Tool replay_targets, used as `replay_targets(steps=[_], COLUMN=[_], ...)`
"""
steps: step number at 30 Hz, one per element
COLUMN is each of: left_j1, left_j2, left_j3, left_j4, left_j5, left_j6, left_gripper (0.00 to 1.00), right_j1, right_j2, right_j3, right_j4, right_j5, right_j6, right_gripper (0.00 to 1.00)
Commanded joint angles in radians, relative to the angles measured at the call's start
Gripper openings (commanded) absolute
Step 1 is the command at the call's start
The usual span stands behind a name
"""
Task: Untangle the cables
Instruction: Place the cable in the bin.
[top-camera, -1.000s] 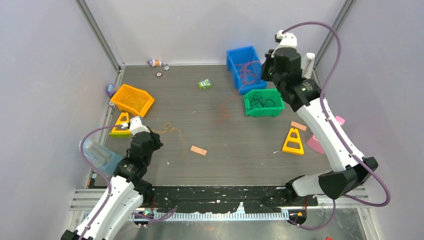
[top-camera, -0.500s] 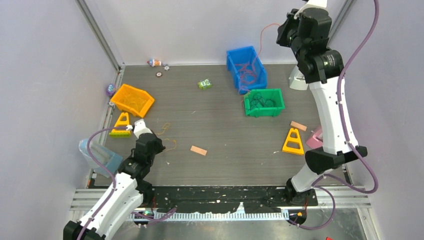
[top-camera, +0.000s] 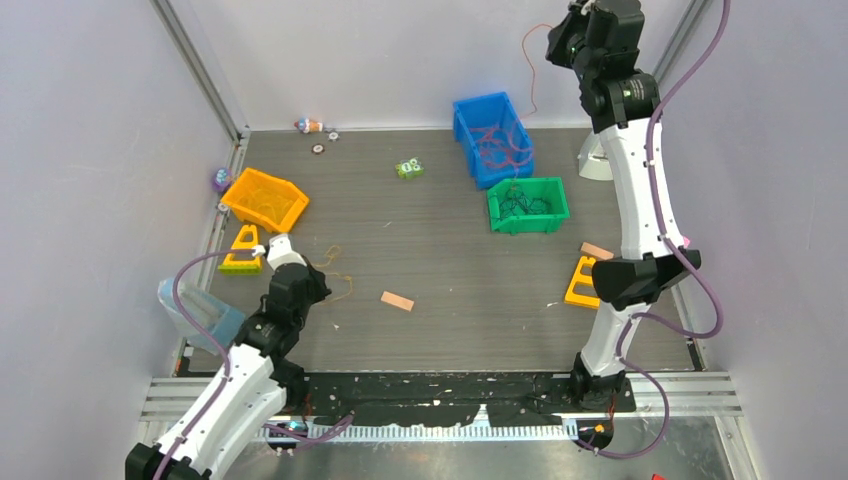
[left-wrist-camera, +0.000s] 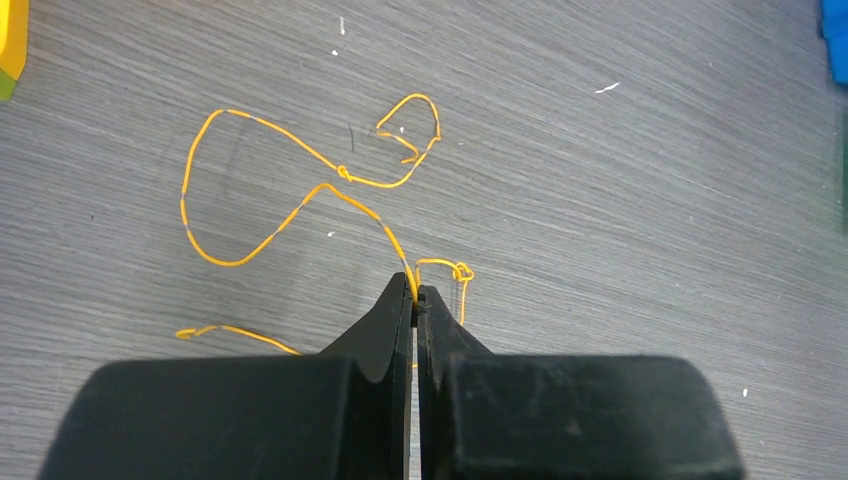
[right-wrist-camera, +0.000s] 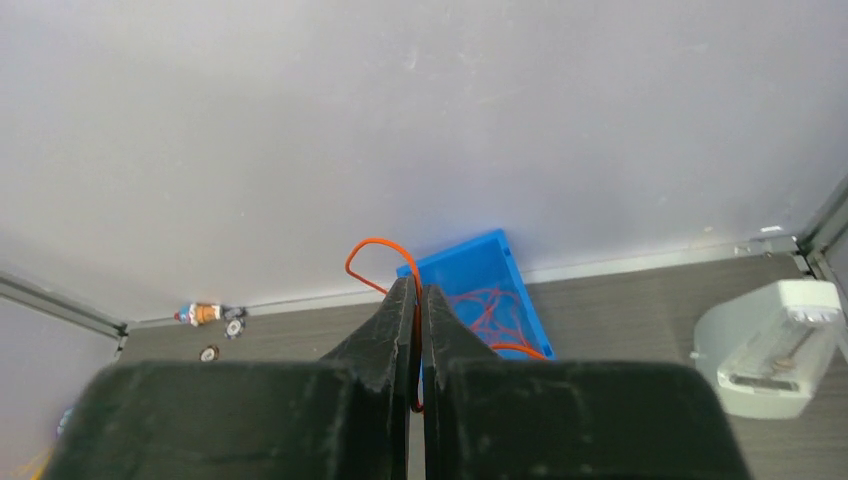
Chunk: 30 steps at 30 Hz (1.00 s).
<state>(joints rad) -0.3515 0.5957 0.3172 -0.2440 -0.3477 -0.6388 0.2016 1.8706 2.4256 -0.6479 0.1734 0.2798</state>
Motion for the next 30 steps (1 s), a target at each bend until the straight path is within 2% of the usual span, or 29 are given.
replay_targets(steps=[1, 7, 13, 17, 24, 27, 30], left_j1=[0.005, 0.005, 0.005, 0.005, 0.005, 0.005, 0.005], left_j2=[0.027, 0.070, 0.112, 0.134, 0.146, 0.145, 0.148], left_j3=[0.059, 0.077, 0.091, 0.098, 0.096, 0.095, 0.097], left_j4=[0.041, 0.062, 0.084, 0.091, 0.098, 0.101, 0.106], left_j5=[-0.002, 0.002, -0.004, -0.003, -0.001, 0.005, 0.016], left_j6=[0.020, 0.017, 0.019, 0.024, 0.028, 0.029, 0.033], left_gripper=[0.00, 0.00, 0.00, 0.00, 0.00, 0.00, 0.00], right_j1=[-0.023, -0.046, -0.050, -0.050, -0.048, -0.039, -0.023], right_j2=[0.028, 0.093, 0.174, 0.203, 0.196, 0.228, 0.286], right_j3=[0.058, 0.080, 0.026, -0.078, -0.375, -0.465, -0.471], right_j4=[0.173, 0.315, 0.451, 0.509, 0.569, 0.531, 0.450], right_j5=[-0.054, -0.079, -0.122, -0.153, -0.237, -0.245, -0.262], right_j6=[0.037, 0.080, 0.111, 0.128, 0.106, 0.097, 0.080], right_gripper=[0.05, 0.05, 0.05, 0.05, 0.05, 0.05, 0.07])
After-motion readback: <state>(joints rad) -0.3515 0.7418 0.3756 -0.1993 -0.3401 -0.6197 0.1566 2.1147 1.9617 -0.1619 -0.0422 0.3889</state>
